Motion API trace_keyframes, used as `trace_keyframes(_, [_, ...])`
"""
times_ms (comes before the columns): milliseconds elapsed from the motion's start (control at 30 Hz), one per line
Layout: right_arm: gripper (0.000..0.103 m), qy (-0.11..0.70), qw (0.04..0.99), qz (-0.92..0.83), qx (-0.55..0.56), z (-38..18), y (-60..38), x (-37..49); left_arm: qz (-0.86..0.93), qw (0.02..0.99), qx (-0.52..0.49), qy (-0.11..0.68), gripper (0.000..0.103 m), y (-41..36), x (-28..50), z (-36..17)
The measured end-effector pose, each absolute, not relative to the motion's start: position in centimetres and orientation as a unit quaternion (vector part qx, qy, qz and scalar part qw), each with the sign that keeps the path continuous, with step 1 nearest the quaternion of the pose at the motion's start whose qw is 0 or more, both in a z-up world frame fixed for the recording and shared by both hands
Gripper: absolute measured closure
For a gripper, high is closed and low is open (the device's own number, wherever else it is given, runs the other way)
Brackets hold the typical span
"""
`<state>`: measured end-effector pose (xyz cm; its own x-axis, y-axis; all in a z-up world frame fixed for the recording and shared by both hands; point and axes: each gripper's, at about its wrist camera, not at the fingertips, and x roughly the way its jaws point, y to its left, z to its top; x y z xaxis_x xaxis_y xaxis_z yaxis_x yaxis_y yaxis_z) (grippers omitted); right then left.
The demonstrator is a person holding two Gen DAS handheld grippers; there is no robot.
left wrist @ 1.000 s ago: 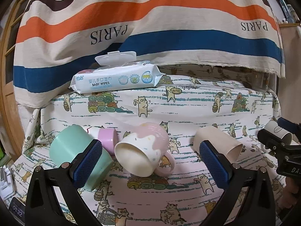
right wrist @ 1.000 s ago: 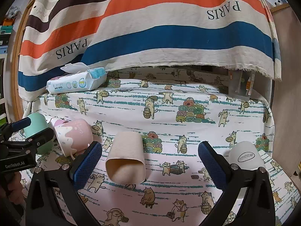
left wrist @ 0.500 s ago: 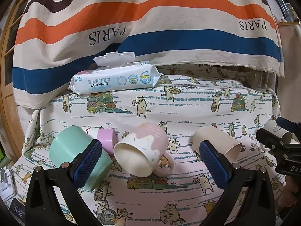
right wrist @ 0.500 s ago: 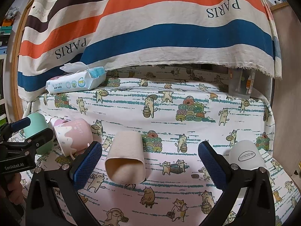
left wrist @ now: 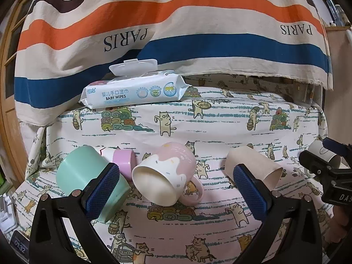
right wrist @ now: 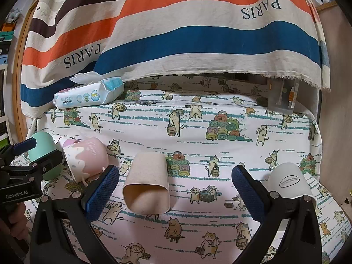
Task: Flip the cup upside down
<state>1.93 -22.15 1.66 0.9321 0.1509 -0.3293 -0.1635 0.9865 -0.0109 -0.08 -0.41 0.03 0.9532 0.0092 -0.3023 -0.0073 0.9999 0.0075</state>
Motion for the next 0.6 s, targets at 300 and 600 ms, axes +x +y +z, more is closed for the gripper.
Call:
trace_keyframes(300, [0.0, 0.17, 0.98, 0.098, -0.013, 1.8, -22.1, 1.9, -0.003, 0.988, 0.006, 0.155, 0.0, 0.1, 0.0, 0.1])
trace_keyframes(600, [0.0, 0.292, 0.942, 0.168, 0.004, 5.4, -21.5, 3.9, -0.005, 0.985, -0.032, 0.167, 0.0, 2.3, 0.4, 1.5])
